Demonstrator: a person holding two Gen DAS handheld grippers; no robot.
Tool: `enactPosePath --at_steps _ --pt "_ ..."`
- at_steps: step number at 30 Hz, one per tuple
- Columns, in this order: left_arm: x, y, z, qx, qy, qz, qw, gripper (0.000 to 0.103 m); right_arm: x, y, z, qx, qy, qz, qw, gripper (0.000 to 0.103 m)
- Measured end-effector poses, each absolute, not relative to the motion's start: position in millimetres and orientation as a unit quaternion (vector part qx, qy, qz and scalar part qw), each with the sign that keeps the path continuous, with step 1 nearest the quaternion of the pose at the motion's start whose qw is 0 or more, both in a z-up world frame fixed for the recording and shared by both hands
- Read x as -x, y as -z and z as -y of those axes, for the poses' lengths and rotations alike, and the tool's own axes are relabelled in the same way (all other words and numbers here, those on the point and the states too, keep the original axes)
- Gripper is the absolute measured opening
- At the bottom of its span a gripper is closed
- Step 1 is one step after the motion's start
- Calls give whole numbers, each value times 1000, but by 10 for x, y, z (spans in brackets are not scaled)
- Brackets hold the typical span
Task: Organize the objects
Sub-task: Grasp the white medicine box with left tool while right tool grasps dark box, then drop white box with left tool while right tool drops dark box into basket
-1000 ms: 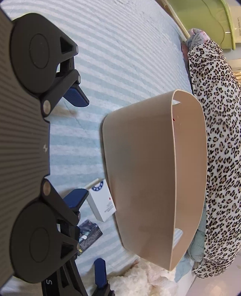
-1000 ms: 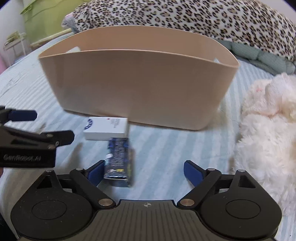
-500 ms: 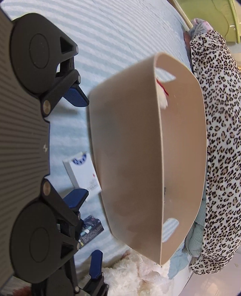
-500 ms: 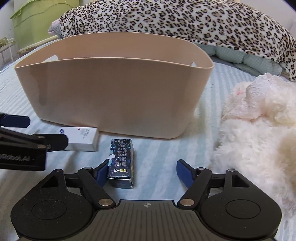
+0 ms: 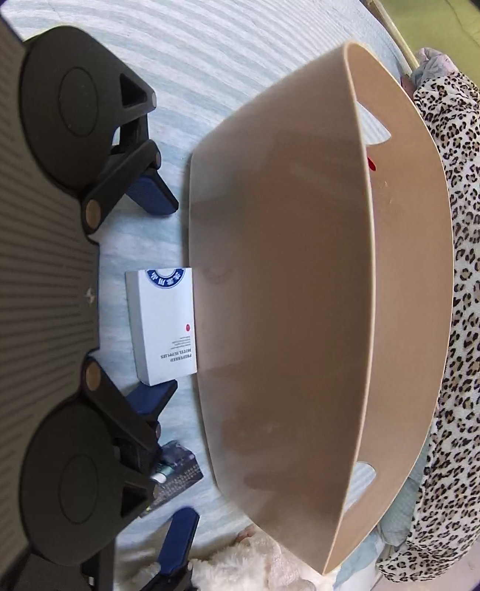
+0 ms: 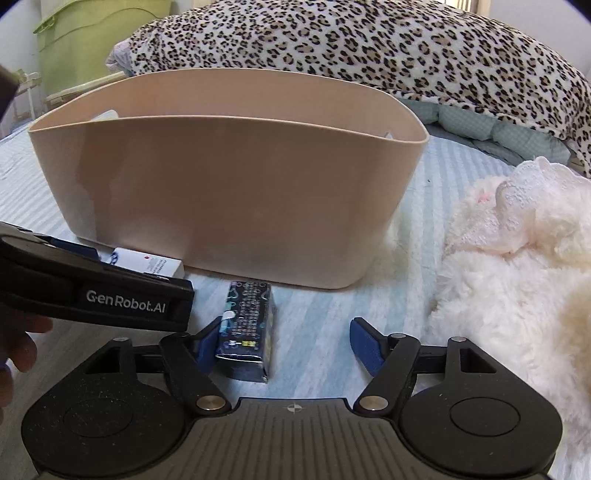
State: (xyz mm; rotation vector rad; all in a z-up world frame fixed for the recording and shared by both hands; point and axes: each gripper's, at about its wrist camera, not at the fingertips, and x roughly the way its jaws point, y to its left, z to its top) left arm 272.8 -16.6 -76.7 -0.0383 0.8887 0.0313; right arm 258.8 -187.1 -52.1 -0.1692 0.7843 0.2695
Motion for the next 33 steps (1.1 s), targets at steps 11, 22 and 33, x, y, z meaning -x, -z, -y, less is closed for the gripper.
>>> enactPosePath --at_steps 11,22,33 --pt "-2566 596 -87 46 -6 -423 905 61 -2510 460 1796 84 -159 -370 911 21" --pt "-2137 -4 -202 13 18 -361 932 61 -2202 -57 1798 74 -173 -325 927 21" --pt "-2375 -589 -184 -20 9 -295 955 61 -2350 -803 1671 38 -171 -241 955 21"
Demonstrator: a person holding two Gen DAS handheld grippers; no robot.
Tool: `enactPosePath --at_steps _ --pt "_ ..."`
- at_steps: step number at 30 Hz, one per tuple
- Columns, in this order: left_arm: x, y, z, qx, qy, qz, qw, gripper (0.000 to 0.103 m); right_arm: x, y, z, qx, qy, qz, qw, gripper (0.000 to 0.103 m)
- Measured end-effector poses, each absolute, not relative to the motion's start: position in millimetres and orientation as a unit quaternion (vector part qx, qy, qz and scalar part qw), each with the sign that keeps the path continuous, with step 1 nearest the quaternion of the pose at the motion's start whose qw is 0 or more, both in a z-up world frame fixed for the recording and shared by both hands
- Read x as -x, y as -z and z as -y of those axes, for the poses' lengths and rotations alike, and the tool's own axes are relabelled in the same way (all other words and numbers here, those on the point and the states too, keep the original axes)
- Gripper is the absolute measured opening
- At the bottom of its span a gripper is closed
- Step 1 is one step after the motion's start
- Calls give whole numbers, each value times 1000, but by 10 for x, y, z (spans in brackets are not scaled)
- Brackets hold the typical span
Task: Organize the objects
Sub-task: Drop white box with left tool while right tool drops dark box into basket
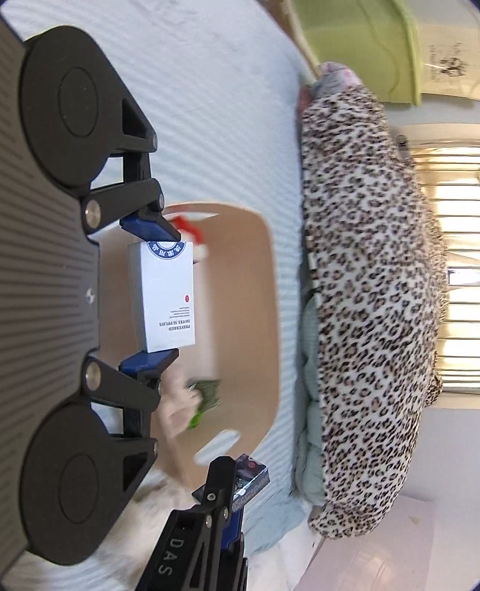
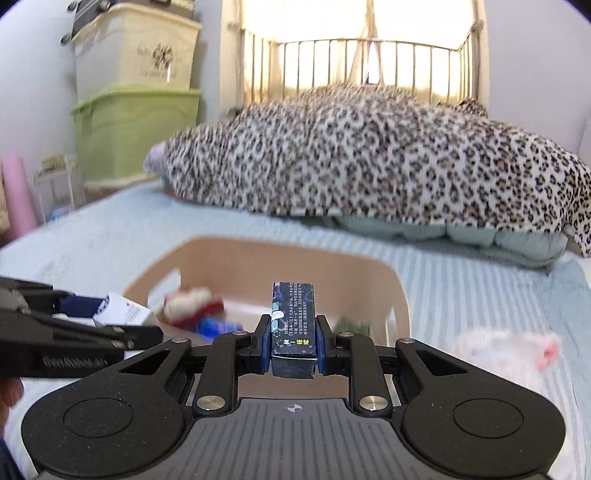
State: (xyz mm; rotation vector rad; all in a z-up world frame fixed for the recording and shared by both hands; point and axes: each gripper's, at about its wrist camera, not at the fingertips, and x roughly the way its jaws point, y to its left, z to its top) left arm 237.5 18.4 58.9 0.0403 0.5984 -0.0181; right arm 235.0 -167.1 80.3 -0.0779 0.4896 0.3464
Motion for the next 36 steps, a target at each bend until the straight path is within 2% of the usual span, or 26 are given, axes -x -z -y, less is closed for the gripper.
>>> enactPosePath --at_steps 9,16,18,19,20,22,24,27,29,33,36 --pt "-3081 -542 -157 -49 -27 -324 945 62 -2882 -905 1542 1 -141 -247 959 21" --pt "-3424 -139 -175 -47 -36 -409 911 63 -3386 -561 1426 41 -114 -316 941 21" --pt "-3393 -75 -148 -71 -45 -406 910 65 -3446 -480 1417 40 -110 -335 935 21" --pt "-3374 -63 -133 -77 -43 -408 909 71 -3471 -444 1428 37 -107 -344 932 24" --pt "-3356 -70 -124 -76 -37 -411 907 74 -3487 -401 1432 31 -107 -354 929 34" --pt "-3311 -110 -143 -67 -29 -413 908 86 -3482 -364 1433 23 -108 -368 923 38" --pt "-3239 -179 -135 -64 -27 -406 911 90 -3419 -382 1435 26 -104 -363 926 52" --pt "-3123 -290 -127 -65 -28 -399 914 92 -3264 -483 1487 16 -100 -347 932 70" --pt "-3037 -360 -126 -60 -27 -398 915 92 -3152 -585 1520 16 -102 -337 936 77" --pt "-2825 -470 -130 -54 -24 -392 918 92 -2887 -770 1578 33 -101 -320 941 87" --pt "-2640 -556 -140 -45 -24 -384 922 92 -2657 -884 1634 32 -100 -315 943 89"
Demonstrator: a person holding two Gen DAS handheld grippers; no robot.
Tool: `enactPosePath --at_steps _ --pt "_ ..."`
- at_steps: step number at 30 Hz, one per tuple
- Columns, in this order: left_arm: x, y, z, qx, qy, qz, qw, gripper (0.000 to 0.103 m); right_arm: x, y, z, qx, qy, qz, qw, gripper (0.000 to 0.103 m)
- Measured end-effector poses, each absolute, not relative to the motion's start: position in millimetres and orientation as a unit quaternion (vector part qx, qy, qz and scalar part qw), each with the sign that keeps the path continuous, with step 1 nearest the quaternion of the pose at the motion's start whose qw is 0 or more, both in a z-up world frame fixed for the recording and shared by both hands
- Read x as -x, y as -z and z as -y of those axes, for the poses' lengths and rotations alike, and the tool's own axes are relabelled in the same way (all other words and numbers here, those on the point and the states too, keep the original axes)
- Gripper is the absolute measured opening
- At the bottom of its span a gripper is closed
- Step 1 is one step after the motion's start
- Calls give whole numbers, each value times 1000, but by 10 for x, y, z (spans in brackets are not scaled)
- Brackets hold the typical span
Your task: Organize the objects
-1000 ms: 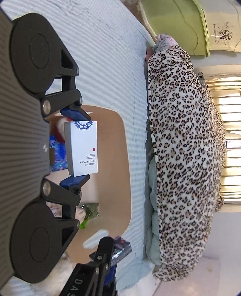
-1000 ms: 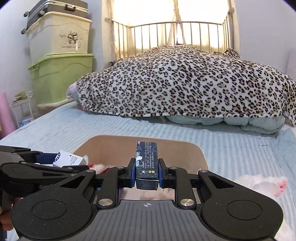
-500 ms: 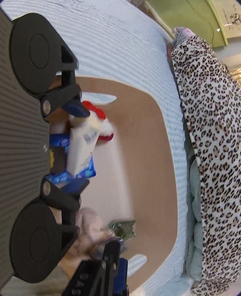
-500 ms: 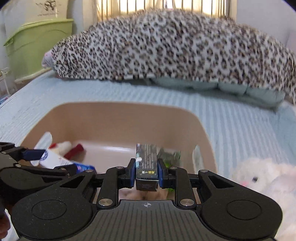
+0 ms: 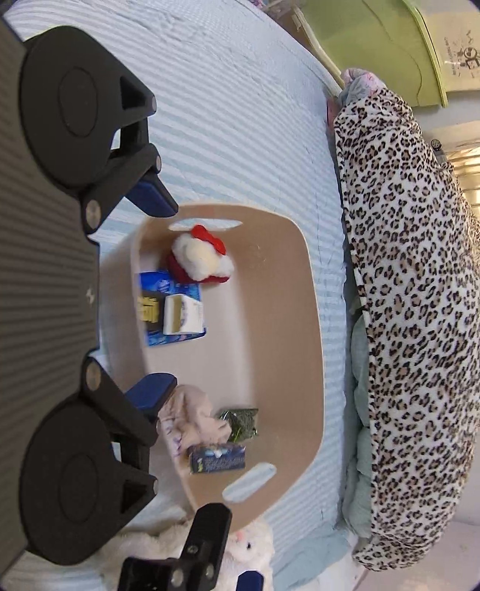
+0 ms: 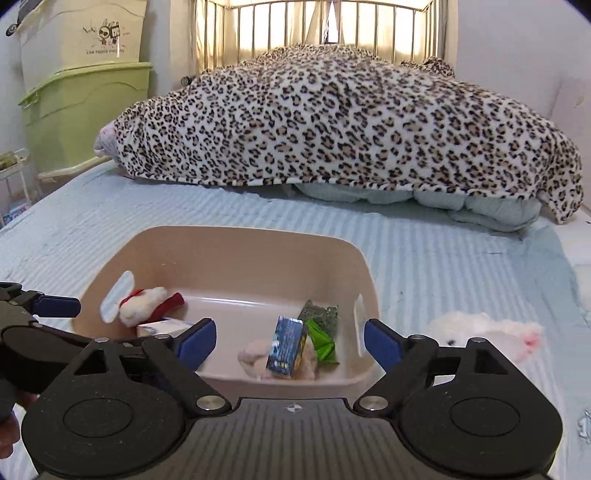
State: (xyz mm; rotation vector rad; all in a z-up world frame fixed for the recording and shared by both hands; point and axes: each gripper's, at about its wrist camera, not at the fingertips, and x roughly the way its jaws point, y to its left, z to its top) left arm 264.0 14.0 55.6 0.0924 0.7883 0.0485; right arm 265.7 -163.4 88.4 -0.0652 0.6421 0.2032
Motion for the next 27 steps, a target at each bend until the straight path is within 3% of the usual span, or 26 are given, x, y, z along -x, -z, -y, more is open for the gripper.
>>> enactPosePath --at_steps 27 --pt "-687 -897 -186 -53 -12 -331 942 92 -800 -1143 1667 32 -97 -298 949 93"
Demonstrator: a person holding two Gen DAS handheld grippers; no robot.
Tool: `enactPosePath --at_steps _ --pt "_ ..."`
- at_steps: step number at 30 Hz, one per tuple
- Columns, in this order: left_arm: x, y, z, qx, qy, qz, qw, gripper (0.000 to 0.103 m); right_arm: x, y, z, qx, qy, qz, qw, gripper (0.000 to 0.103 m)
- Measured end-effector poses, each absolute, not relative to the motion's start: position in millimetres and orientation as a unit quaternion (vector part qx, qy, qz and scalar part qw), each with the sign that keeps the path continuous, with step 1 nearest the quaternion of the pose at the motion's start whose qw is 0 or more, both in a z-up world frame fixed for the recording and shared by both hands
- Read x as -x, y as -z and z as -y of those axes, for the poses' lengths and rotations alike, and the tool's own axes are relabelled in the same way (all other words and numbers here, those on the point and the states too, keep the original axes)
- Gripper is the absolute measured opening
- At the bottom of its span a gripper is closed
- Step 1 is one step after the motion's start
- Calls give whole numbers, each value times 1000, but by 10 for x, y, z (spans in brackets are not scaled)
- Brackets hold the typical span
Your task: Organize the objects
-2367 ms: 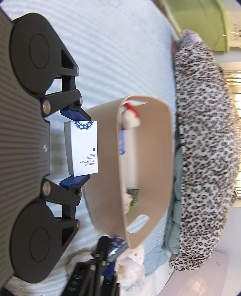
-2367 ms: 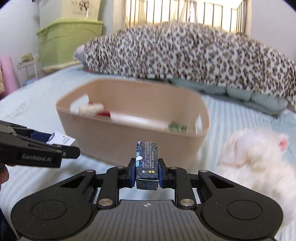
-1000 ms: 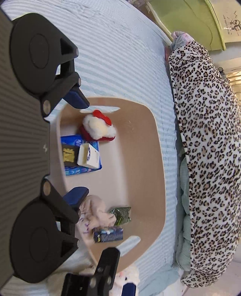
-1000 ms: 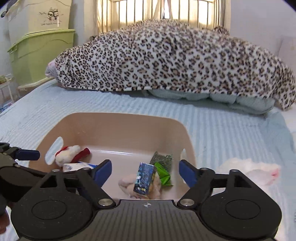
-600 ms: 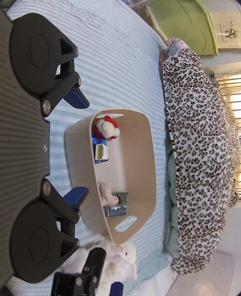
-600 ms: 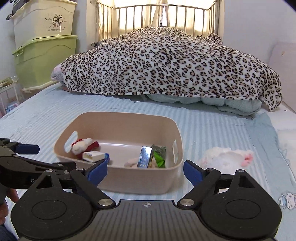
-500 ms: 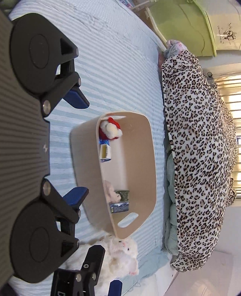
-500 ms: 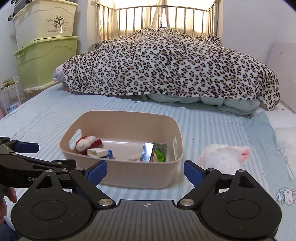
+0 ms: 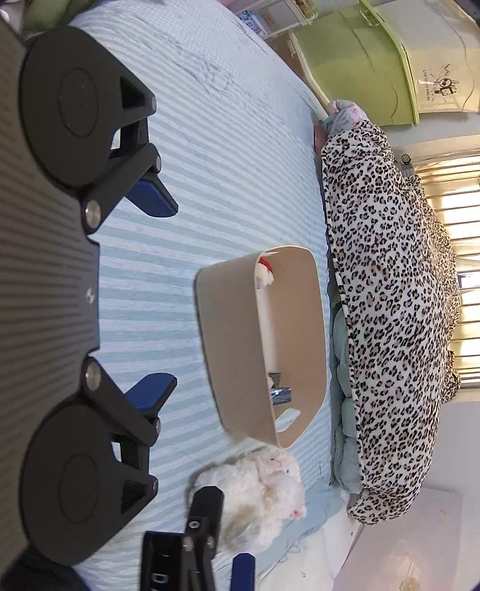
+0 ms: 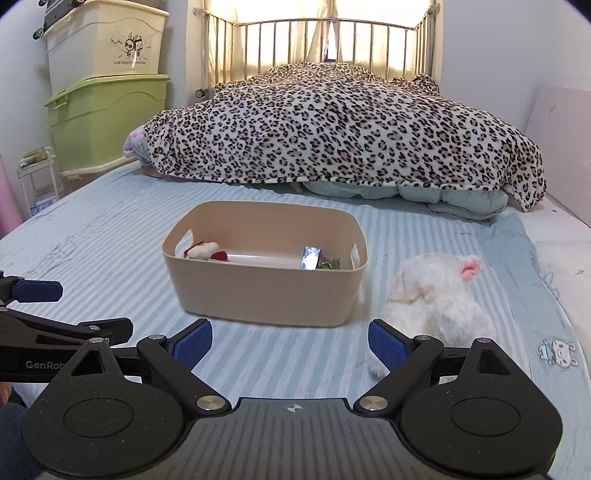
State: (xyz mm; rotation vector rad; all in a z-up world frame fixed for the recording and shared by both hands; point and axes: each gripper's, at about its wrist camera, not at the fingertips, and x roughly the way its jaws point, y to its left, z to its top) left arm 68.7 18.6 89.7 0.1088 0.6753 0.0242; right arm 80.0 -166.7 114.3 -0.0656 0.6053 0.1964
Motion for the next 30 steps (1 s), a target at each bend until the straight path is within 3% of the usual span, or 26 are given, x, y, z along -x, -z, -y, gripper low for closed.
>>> enactPosePath --at_steps 30 --pt "321 -911 -274 2 4 -307 952 93 176 -1074 1707 7 -108 -305 946 96"
